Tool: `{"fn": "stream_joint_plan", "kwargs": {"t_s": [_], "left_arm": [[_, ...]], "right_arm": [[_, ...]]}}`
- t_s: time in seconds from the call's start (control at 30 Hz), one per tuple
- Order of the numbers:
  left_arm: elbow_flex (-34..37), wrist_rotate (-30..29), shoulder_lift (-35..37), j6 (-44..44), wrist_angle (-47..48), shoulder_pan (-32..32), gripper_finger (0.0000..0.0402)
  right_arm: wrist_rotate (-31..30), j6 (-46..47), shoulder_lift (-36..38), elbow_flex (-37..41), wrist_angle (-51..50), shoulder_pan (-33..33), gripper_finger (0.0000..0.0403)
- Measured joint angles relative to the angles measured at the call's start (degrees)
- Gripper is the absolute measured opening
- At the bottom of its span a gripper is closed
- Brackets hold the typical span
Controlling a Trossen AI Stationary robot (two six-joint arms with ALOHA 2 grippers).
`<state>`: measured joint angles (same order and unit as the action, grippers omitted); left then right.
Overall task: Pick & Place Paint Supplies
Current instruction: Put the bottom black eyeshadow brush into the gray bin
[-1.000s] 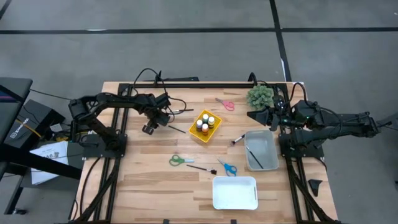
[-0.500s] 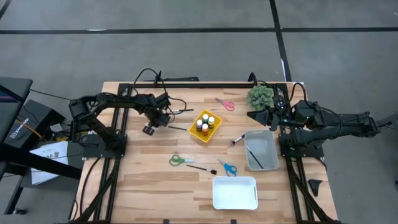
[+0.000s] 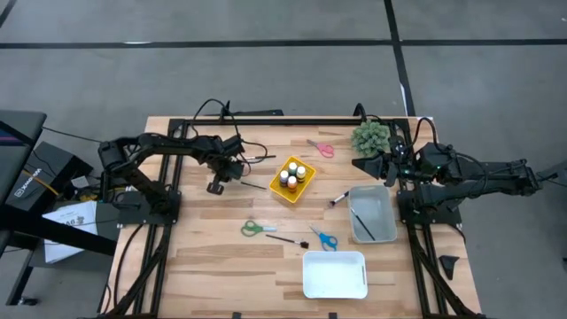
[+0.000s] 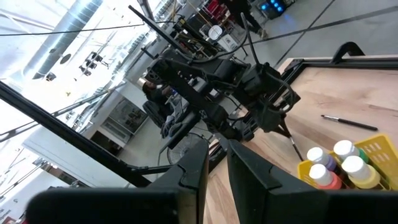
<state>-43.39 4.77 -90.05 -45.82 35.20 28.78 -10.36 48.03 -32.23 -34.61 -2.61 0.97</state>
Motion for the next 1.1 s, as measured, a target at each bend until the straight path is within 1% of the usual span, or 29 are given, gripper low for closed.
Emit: {"fn": "stream_joint_plan", "kwargs": {"t_s": [0.13, 0.4, 0.6, 0.73, 0.8, 0.93, 1.1], "left_arm": [[0.19, 1.2, 2.24, 2.65, 0.58, -0.93, 0.0], [0.14, 0.43, 10.94, 4.83, 4.97, -1.25, 0.0], [0.12, 0.19, 18.42, 11.33, 5.21, -3.07, 0.0], [0.12, 0.88, 22.15, 19.69, 3.5, -5.0, 0.0], [0.12, 2.59, 23.53, 24.65, 0.6, -6.11, 0.0], [0.1, 3.26, 25.16, 34.65, -7.78, -9.48, 0.0], [0.1, 3.26, 25.16, 46.15, -22.28, -14.15, 0.0]], "right_arm": [[0.0, 0.0, 0.0, 0.0, 0.17, 0.01, 0.0056], [-0.01, -0.27, 0.0, 0.0, 0.15, 0.01, 0.0056], [-0.01, -1.31, -0.03, 0.0, 0.1, 0.02, 0.0056], [-0.01, -2.39, -0.6, 0.03, 0.04, 0.0, 0.0056], [-0.01, -3.04, -1.27, 0.04, 0.33, 0.0, 0.0056], [0.01, -3.64, -3.16, 0.04, 1.18, -0.02, 0.0056], [1.34, -4.59, -6.52, 0.05, 4.98, -0.02, 0.0056]]}}
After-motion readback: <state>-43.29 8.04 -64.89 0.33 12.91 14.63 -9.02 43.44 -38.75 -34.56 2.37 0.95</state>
